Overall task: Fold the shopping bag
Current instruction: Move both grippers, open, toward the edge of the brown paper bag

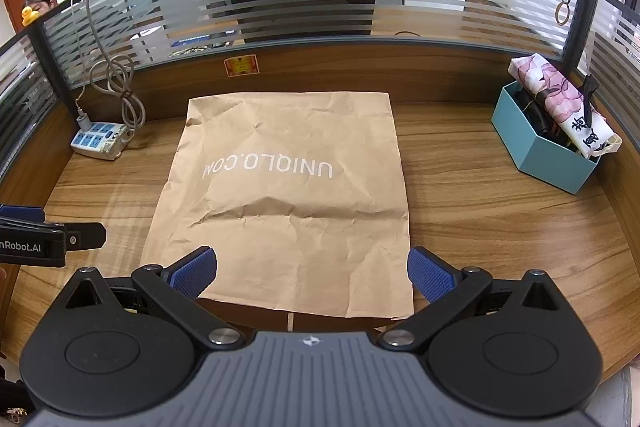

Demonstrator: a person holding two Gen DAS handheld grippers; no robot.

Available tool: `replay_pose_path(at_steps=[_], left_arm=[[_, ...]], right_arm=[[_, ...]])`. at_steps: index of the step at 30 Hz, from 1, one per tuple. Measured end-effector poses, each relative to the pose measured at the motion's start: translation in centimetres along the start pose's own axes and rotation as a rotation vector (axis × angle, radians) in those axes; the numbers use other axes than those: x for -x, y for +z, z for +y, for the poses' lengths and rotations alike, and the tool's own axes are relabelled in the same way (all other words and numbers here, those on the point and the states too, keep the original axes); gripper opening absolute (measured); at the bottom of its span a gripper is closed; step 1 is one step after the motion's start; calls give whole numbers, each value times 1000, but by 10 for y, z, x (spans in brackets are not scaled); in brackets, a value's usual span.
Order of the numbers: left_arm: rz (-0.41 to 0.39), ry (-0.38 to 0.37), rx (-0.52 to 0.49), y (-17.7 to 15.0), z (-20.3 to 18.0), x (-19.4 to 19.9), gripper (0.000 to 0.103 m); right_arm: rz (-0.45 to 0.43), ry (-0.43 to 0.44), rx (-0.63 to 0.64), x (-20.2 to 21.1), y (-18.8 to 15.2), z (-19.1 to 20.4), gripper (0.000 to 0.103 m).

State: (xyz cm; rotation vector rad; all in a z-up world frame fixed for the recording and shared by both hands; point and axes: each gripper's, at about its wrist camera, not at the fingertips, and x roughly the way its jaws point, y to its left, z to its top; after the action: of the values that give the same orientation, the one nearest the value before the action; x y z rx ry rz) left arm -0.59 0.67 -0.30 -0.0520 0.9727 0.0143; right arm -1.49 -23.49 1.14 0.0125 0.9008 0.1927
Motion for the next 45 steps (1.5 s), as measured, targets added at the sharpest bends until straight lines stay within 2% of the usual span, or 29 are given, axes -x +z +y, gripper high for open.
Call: replay_pose_path(at_steps=[30, 45], left_arm=[[59, 11, -2, 6, 10, -22, 103], [77, -8, 6, 7, 19, -40, 103]], right_arm=[[38, -12, -27, -10, 3, -5, 103], [53, -19, -29, -16, 3, -8, 103]])
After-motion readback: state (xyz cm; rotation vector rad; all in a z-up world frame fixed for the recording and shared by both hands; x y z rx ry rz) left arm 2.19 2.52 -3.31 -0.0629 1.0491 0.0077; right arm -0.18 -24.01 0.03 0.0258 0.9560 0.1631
